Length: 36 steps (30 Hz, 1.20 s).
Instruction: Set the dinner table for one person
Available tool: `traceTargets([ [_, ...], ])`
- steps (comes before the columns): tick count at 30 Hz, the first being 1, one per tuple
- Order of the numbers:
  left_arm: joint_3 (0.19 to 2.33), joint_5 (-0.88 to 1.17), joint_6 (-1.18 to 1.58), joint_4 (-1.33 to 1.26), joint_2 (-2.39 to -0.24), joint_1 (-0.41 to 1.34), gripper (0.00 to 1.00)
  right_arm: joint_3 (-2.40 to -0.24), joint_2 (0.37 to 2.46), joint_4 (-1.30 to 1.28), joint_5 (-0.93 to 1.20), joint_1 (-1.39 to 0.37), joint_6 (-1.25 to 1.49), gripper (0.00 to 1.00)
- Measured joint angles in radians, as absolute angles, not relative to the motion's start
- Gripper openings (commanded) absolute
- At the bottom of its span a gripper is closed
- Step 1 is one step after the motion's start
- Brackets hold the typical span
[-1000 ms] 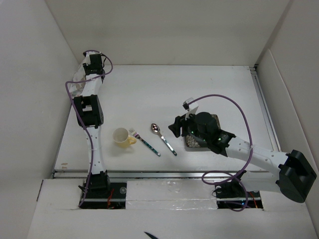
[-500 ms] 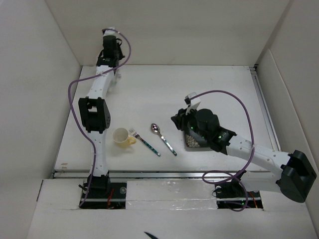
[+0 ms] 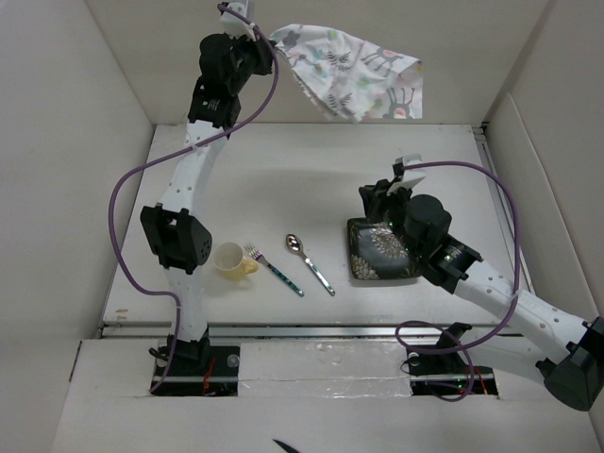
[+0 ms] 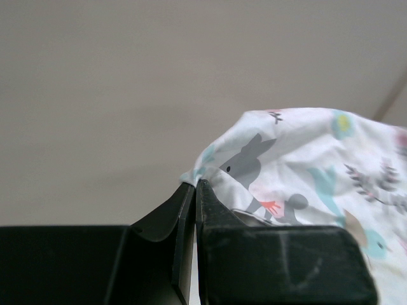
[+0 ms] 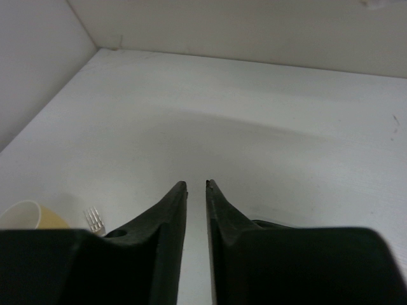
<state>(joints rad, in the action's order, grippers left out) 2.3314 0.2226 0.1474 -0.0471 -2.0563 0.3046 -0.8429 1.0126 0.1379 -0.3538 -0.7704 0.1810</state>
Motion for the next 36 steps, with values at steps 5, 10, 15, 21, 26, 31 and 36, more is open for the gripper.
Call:
traceTargets([
  [5,2.193,0.245,0.148,-0.064,-2.077,0.240,0.00,-0.838,1.045,0.129,-0.360,-0.662,0.197,0.14],
  [10,2.122,0.257,0.150,-0.070,-2.148,0.292,0.00,-0.822,1.134,0.145,-0.316,-0.565,0.231,0.18],
  [15,2.122,0.260,0.196,-0.070,-2.231,0.330,0.00,-0.821,1.268,0.166,-0.230,-0.553,0.255,0.27],
  [21,2.123,0.252,0.270,-0.060,-2.254,0.318,0.00,-0.845,1.403,0.196,-0.173,-0.625,0.262,0.55],
  [26,2.123,0.251,0.333,-0.055,-2.216,0.311,0.00,-0.884,1.483,0.202,-0.159,-0.669,0.259,0.65],
  [31,2.123,0.208,0.358,-0.067,-2.098,0.310,0.00,-0.938,1.483,0.202,-0.157,-0.667,0.256,0.79],
  [36,1.956,0.115,0.369,-0.200,-1.880,0.307,0.00,-0.979,1.483,0.205,-0.147,-0.654,0.250,0.82],
])
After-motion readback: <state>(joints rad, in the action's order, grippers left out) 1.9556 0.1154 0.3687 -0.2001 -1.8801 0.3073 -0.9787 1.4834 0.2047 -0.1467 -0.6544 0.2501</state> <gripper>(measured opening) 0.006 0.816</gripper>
